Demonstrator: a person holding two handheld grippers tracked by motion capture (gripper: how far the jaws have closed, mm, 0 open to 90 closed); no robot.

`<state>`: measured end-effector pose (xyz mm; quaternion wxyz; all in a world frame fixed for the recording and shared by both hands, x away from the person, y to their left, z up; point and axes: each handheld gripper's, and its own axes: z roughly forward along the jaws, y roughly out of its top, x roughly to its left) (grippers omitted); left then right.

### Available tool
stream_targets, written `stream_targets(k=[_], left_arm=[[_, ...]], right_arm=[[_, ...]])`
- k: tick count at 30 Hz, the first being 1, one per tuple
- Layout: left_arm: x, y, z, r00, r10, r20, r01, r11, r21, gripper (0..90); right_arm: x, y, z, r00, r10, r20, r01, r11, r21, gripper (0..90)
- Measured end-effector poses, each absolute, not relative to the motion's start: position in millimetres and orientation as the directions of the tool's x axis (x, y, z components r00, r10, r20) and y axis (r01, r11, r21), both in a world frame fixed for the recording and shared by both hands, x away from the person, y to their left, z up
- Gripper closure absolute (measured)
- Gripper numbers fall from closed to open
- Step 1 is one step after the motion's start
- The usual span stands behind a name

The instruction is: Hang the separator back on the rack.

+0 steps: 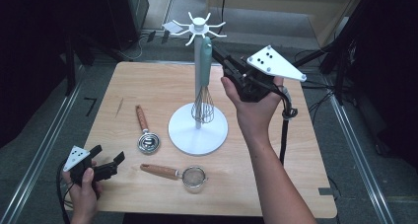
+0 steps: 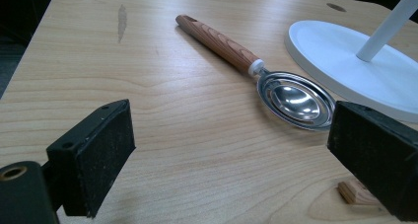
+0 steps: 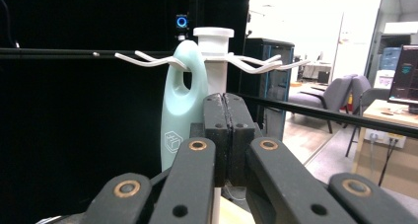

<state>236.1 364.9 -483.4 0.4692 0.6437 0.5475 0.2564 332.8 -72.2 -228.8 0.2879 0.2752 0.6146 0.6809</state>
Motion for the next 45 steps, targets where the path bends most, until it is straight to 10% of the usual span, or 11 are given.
stream_targets(k=[45], left_arm=[[237, 363, -483, 0.249, 0.952, -0.176, 0.475, 0.039, 0.879, 6.1]], right_arm=[[321, -106, -286, -0.62, 0.785, 0.01, 0.031, 0.012, 0.999, 83.8]])
